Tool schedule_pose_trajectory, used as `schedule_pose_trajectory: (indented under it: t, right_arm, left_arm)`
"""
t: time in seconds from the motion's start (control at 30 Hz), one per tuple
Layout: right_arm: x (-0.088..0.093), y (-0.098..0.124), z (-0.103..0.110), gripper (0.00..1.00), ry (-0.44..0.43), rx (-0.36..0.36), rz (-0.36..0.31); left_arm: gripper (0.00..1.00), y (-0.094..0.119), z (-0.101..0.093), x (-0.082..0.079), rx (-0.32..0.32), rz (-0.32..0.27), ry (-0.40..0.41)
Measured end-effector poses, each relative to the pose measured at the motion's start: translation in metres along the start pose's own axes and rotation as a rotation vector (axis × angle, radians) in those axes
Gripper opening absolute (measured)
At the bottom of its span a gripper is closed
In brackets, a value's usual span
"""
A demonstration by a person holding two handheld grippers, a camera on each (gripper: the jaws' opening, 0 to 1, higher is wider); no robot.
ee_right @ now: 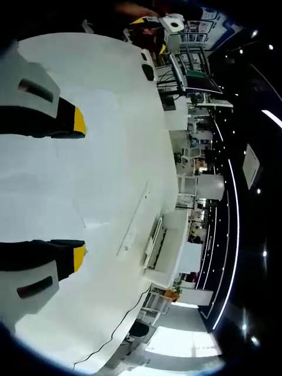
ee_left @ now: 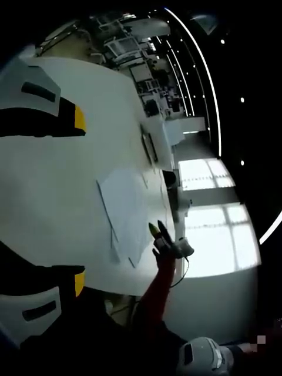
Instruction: Organize the stack of printing papers by aligning and flattening the scattered papers on the table
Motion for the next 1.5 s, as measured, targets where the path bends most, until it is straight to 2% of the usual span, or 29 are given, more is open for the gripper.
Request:
schedule_pose_trajectory:
  t: [0.77,1.5]
  right_arm:
    - [0.001,-0.023,-0.007,0.65,0.010,-0.010,0.034]
    - [0.002,-0.035,-0.010,0.65,-0.005,-0.012,0.029]
  left_arm:
    - [0.92,-0.001,0.005,-0.002,-0.002,0.001,-0.001]
    - [0.92,0.001,0.004,0.001,-0.007,0.007,0.002]
Point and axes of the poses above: the point that each gripper's makers call its tool centre point, and the gripper's own axes: y roughly backward along the fingers, z roughly to its left, x roughly out of its underside, the point moved 1 cm from there along y, roughly backward along the fingers, and after that the axes turned 8 degrees about -x, right-handed, at the moved point
